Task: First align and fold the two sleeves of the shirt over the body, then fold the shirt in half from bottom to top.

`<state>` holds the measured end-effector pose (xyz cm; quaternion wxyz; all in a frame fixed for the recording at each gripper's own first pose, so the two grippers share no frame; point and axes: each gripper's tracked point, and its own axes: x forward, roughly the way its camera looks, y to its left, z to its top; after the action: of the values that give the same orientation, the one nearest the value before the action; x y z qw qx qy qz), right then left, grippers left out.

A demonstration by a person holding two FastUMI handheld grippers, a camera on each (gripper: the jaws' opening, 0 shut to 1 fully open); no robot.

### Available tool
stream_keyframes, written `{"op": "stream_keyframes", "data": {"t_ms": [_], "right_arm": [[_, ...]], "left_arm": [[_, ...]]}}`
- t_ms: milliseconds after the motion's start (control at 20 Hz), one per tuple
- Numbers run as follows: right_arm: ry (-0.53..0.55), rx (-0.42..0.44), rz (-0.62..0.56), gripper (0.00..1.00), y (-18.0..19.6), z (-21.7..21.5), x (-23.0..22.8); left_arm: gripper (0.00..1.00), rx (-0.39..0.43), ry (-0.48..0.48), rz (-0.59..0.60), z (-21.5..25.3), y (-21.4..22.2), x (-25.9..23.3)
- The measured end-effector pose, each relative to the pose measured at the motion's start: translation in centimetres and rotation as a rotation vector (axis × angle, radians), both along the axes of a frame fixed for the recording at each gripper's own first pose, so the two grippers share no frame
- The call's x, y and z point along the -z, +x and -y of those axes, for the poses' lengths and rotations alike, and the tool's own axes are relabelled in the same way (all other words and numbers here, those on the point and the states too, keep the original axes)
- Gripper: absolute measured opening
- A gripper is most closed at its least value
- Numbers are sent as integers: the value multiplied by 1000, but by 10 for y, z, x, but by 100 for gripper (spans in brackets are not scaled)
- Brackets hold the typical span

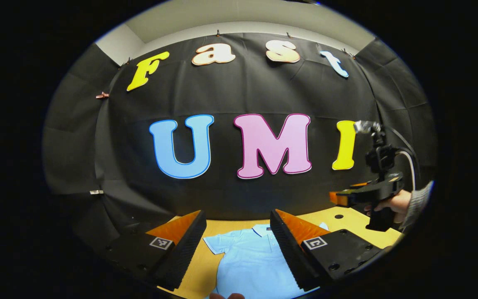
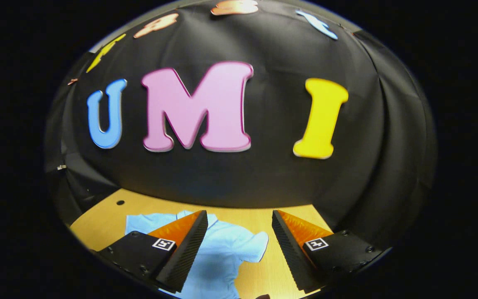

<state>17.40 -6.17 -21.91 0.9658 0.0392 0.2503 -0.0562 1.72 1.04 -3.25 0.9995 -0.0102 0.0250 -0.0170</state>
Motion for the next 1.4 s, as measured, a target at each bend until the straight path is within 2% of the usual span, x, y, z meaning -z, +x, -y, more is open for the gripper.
{"op": "stream_keyframes", "data": {"t_ms": [300,450,650,1000,1200,1400], "right_arm": [[48,28,-203,97,44,36,132],[95,58,-309,97,52,47,187],[90,82,-409,97,54,56,243],[84,86,-464,97,51,57,272],[105,120,-497,96,46,58,278],[88,137,-511,80,46,64,279]], "left_arm": [[99,-62,8,-48,-5,4,21],[99,-95,15,-75,-9,4,32],[99,-120,23,-105,-12,2,45],[98,-139,26,-123,-18,6,54],[99,-145,25,-127,-22,8,57],[99,-149,26,-129,-26,8,60]]}}
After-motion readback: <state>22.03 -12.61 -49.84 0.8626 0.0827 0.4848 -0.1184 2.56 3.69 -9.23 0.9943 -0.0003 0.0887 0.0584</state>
